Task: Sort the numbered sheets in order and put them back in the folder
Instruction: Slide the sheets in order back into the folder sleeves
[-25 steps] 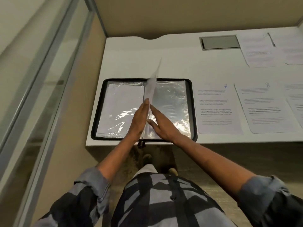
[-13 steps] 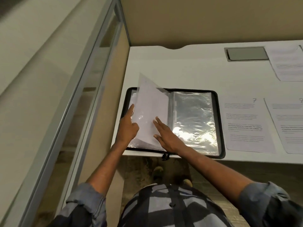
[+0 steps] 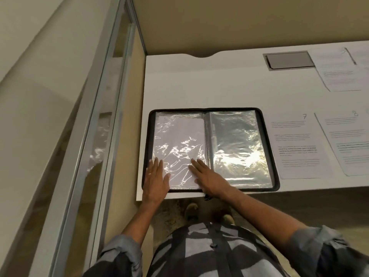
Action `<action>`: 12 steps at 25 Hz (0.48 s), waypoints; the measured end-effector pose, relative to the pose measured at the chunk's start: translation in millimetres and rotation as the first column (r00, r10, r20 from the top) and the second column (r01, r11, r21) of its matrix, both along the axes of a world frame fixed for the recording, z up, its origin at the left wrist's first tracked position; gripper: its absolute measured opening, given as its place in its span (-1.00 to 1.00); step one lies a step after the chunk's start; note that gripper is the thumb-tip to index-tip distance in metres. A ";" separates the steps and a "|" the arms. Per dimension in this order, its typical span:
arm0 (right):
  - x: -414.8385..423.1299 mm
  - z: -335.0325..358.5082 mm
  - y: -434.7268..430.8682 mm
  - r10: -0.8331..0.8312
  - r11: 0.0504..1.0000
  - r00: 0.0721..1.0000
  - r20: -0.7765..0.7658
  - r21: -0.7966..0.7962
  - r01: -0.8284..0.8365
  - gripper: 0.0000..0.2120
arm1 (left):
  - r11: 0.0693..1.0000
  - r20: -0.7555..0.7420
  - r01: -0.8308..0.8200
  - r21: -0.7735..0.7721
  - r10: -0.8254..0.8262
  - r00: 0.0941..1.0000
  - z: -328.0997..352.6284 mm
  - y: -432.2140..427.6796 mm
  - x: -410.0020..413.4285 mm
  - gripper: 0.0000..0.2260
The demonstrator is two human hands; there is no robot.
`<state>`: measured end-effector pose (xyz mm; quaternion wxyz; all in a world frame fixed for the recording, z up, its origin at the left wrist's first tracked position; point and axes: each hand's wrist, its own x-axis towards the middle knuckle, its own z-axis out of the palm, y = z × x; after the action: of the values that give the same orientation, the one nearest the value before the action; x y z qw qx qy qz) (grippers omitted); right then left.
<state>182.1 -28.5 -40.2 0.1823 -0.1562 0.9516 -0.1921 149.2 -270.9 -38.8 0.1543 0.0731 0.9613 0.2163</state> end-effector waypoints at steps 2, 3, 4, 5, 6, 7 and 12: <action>-0.4 4.9 3.9 0.003 1.000 0.999 -0.041 0.008 -0.003 -0.41 | 0.991 -0.039 0.042 -0.129 -0.047 0.998 -9.8 0.9 3.8 -0.45; 0.2 6.4 8.1 -0.004 1.000 0.997 -0.076 0.012 0.005 -0.41 | 0.985 -0.058 0.042 -0.168 -0.052 0.997 -12.0 2.4 5.0 -0.43; 1.7 9.7 14.8 -0.028 0.999 0.995 -0.101 0.015 0.030 -0.41 | 0.982 -0.062 0.043 -0.183 -0.055 0.997 -10.8 6.5 5.4 -0.42; 3.5 12.8 22.5 -0.062 0.998 0.990 -0.125 0.014 0.065 -0.42 | 0.981 -0.053 0.050 -0.189 -0.061 0.997 -9.0 11.9 5.5 -0.41; 6.7 17.2 30.8 -0.112 0.993 0.984 -0.140 0.006 0.114 -0.42 | 0.980 -0.050 0.067 -0.185 -0.078 0.996 -6.6 18.9 5.8 -0.40; 10.8 21.2 40.3 -0.172 0.985 0.974 -0.150 -0.010 0.172 -0.41 | 0.981 -0.054 0.097 -0.168 -0.107 0.993 -3.6 28.2 6.4 -0.39; 43.7 47.5 100.2 -0.434 0.901 0.883 -0.177 -0.092 0.425 -0.39 | 0.968 -0.118 0.252 -0.013 -0.252 0.960 25.1 107.8 14.2 -0.43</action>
<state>225.8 71.7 7.3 0.0380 0.0359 0.9705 -0.2354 163.5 -163.1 -13.7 0.1229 0.2078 0.9514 0.1912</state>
